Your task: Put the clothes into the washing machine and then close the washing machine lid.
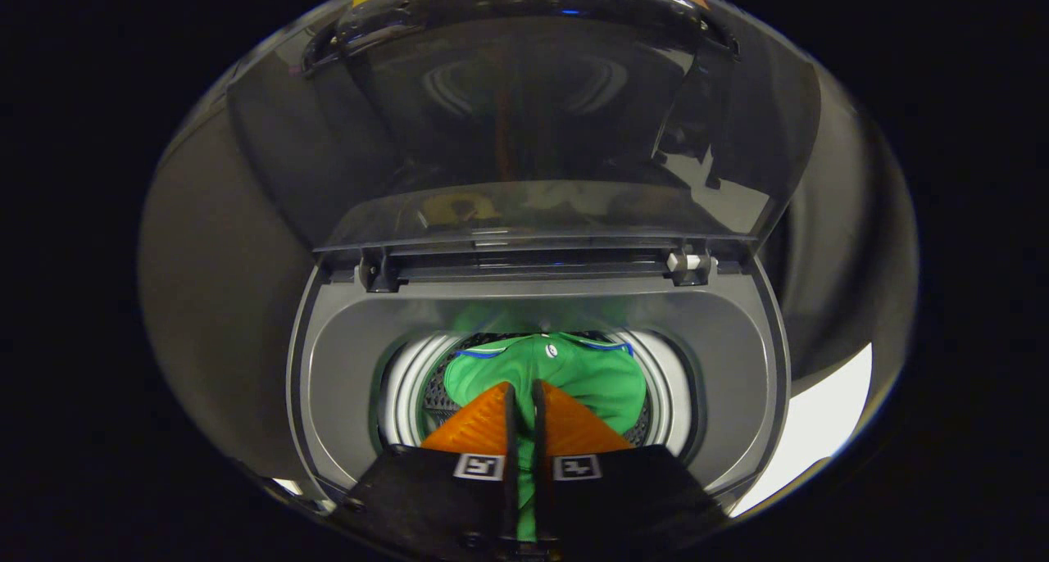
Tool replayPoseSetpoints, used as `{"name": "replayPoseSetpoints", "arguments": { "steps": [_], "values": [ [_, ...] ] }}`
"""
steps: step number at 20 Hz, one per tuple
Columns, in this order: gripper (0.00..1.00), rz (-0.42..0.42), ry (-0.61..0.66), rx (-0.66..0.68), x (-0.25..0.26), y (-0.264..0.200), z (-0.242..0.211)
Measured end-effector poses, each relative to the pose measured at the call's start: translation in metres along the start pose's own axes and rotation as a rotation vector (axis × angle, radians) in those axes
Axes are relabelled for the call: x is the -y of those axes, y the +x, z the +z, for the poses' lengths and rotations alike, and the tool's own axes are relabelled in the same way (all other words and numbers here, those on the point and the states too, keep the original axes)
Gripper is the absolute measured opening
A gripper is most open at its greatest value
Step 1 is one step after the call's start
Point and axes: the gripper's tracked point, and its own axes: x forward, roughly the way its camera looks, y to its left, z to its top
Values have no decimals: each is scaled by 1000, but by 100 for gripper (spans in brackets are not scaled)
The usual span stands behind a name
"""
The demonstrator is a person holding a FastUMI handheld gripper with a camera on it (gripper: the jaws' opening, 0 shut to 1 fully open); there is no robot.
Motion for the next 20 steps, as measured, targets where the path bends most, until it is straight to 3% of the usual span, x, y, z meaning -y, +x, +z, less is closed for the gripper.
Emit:
{"name": "replayPoseSetpoints", "arguments": {
  "steps": [5,20],
  "values": [
    [97,-12,6,29,4,-9,3],
    [97,92,-41,288,-23,-125,55]
  ]
}}
